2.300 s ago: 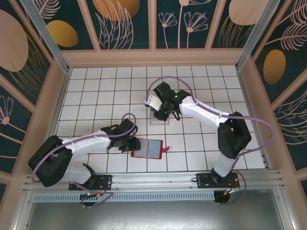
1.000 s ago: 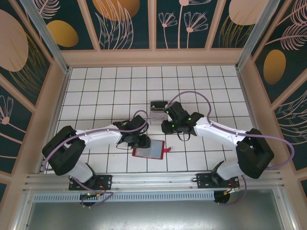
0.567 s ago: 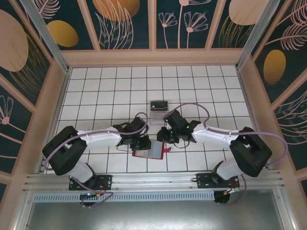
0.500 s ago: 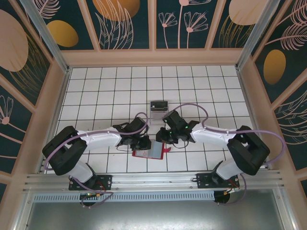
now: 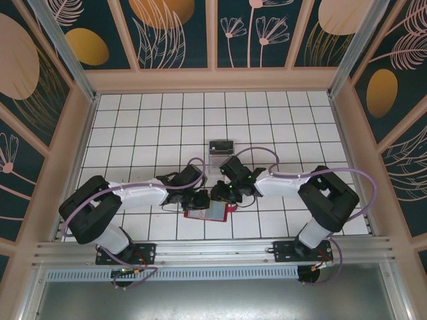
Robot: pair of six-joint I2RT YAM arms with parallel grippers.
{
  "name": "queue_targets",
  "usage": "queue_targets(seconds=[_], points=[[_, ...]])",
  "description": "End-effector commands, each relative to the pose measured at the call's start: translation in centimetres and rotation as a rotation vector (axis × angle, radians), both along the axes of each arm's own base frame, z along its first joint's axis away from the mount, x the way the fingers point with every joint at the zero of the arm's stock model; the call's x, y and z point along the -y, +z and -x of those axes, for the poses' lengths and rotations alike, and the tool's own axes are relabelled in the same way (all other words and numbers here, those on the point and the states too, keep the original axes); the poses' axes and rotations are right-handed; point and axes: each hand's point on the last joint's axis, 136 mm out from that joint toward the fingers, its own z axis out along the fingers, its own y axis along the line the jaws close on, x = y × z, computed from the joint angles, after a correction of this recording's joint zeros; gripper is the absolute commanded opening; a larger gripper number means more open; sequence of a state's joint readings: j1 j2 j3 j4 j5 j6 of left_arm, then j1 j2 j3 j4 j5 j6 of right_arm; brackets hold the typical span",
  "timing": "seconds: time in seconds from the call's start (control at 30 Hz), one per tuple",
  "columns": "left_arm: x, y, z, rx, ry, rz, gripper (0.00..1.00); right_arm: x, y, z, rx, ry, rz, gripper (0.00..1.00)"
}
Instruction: Take the credit cards out of the card holder
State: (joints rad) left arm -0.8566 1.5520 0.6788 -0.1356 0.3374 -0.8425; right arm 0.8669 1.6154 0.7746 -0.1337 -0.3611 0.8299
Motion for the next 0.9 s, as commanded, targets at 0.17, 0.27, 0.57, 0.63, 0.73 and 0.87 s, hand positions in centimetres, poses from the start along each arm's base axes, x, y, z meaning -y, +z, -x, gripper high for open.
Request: queue_targets(seconds=[0.17,0.27,0.57,0.63,0.73,0.87], points=[[-0.6,-0.5,0.9,-0.024,-0.006,-0.014,0.11,-1.8,1.5,-0.5,0.007,-0.033,-0.087,0.37],[-0.7,-0.5,1.0,-0.022,-0.004,-0.012,0.11,-1.6,1.2,-0.4,0.003,-0.034,-0.073,0.37],[-0.7,-0.2,1.0,-0.017,-0.001,-0.002,0.1,-1.6,0.6,-0.5,-0.009,-0.044,-0.062,0.4],[-0.6,0.0,0.9,-0.014,-0.002,0.005,0.1,-1.7,0.3,-0.4,-0.017,-0.036,-0.055,0.37],[-0.5,0.1,0.9,-0.01,-0.001,0.009,0.1,-1.7,0.0,-0.3,-0.019,-0.029,-0.044,0.25],[-0.7,0.3,0.7,0.003,0.007,-0.002,0.11,-1.2,-0.3,-0.3,-0.015,-0.029,-0.017,0.16]])
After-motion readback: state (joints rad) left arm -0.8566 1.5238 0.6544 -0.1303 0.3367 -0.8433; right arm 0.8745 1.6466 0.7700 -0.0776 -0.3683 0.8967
